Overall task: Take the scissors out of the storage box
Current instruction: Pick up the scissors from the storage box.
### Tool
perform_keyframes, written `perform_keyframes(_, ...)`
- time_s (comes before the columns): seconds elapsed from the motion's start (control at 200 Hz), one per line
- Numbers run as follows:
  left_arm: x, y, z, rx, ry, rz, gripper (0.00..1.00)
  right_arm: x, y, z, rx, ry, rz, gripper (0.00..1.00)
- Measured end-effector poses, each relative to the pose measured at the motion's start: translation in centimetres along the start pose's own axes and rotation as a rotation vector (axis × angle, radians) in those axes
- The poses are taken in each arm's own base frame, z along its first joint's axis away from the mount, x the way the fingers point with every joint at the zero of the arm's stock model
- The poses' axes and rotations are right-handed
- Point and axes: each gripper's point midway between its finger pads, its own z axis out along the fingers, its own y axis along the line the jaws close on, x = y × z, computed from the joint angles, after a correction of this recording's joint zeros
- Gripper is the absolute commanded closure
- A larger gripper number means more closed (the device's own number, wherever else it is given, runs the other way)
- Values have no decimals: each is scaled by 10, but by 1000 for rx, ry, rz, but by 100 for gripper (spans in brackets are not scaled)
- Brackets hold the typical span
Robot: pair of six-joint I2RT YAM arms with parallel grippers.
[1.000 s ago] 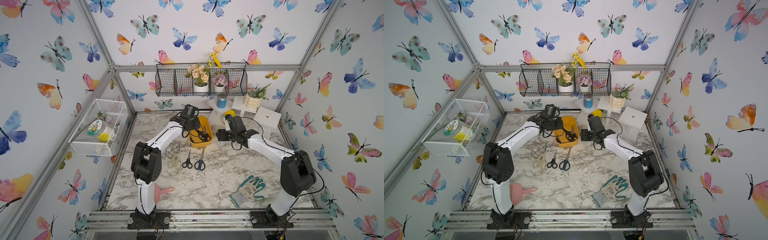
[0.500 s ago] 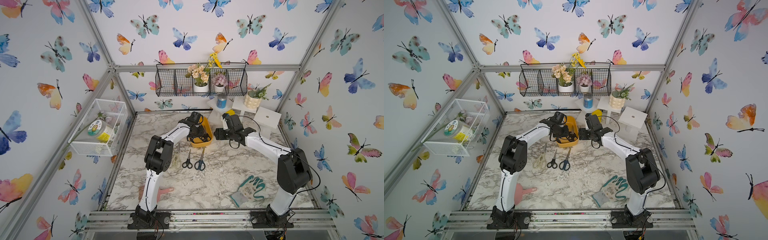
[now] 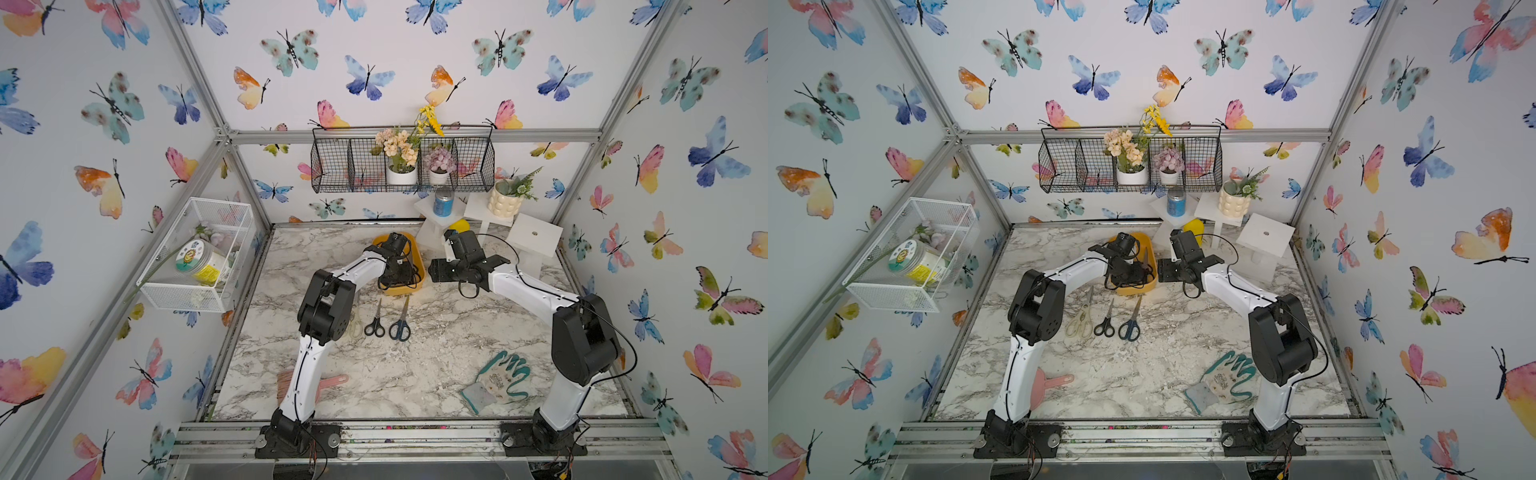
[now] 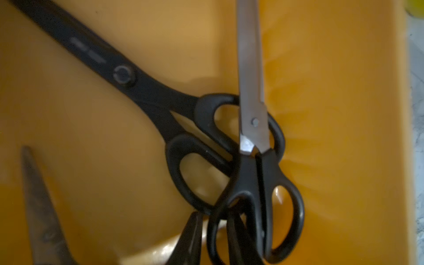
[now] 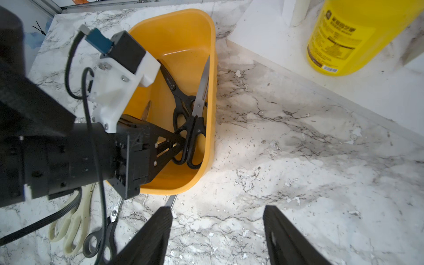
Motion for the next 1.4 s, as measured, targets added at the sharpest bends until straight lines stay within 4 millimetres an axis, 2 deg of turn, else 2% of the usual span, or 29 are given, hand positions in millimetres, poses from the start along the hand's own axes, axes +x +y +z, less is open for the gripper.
perform_keyframes(0.09, 0, 0, 0, -1, 2, -2, 96, 0, 0, 0, 0, 0, 0, 31)
perform_keyframes(0.38, -4, 1, -8, 0, -11, -8, 98, 1, 2, 0, -9, 3, 1, 31)
perform_keyframes(0.511, -14, 1, -32, -3, -55, -11, 98, -1, 8, -1, -27, 2, -4, 31)
perform_keyframes(0.706, -24, -4, -80, 25, -132, -11, 99, -21, 33, -6, -132, -45, -11, 30)
perform_keyframes(0.856, -16, -6, -102, 47, -160, -9, 99, -29, 48, -6, -217, -68, -13, 28)
perform_keyframes(0.996, -3, -7, -109, 67, -152, -7, 99, -27, 58, 2, -277, -58, -16, 28)
perform_keyframes(1.206, 5, -13, -115, 94, -153, -7, 99, -11, 70, 22, -350, 0, -16, 32)
perform_keyframes(1.402, 10, -18, -117, 107, -149, -1, 99, -3, 81, 27, -414, 30, -4, 42)
